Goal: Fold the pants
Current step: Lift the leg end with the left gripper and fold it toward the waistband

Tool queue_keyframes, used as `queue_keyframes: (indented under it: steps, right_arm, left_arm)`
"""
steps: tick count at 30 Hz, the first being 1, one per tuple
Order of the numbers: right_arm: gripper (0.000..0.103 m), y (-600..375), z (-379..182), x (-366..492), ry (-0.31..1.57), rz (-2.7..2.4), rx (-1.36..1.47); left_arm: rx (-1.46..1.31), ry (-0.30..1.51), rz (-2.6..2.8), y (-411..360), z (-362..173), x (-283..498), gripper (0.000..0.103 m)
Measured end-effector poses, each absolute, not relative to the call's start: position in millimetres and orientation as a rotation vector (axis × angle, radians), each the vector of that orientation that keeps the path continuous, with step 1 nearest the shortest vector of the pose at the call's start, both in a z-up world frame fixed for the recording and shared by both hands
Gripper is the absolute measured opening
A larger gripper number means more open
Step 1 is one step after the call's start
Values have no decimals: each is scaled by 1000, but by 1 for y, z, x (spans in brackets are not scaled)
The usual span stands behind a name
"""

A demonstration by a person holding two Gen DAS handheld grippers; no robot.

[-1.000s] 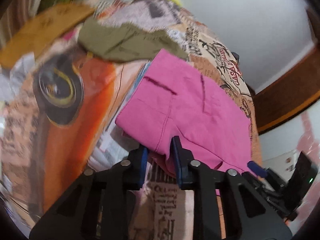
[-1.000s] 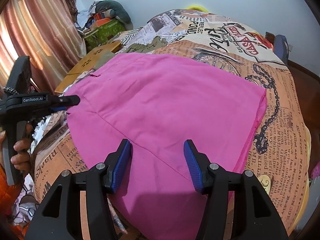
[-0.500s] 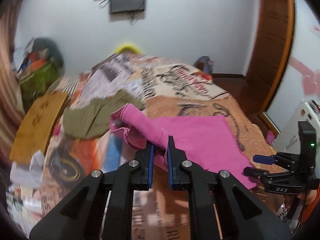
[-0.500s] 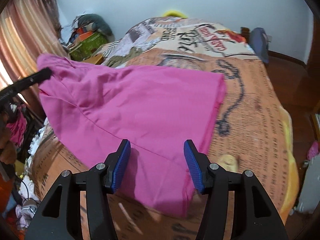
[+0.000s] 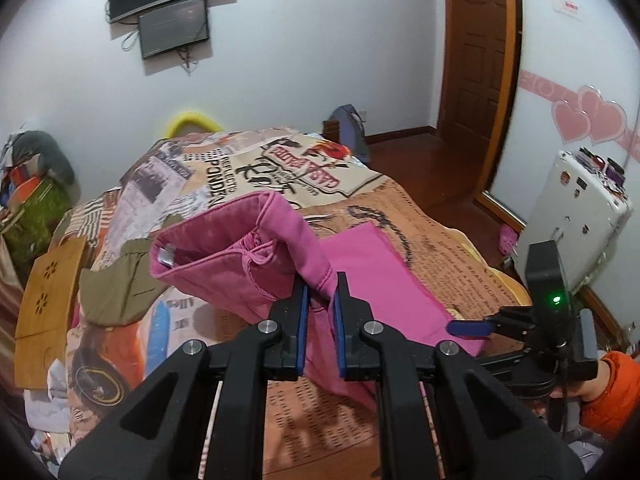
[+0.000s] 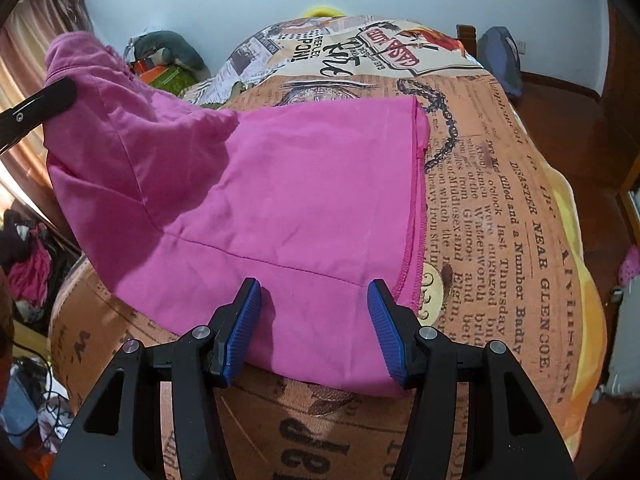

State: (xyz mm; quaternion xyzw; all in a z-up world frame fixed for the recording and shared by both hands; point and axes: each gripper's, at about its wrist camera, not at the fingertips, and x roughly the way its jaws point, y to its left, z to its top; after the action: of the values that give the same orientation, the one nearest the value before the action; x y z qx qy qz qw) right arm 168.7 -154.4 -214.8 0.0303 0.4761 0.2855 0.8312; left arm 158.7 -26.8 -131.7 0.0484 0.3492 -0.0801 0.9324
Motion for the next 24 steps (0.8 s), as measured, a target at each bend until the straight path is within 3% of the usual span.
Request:
queue_keyframes:
  steps: [24]
  right_arm:
    - [52, -156, -220, 174, 1006, 627, 113]
  left_arm:
    - [30, 794, -333, -79, -150, 181, 10]
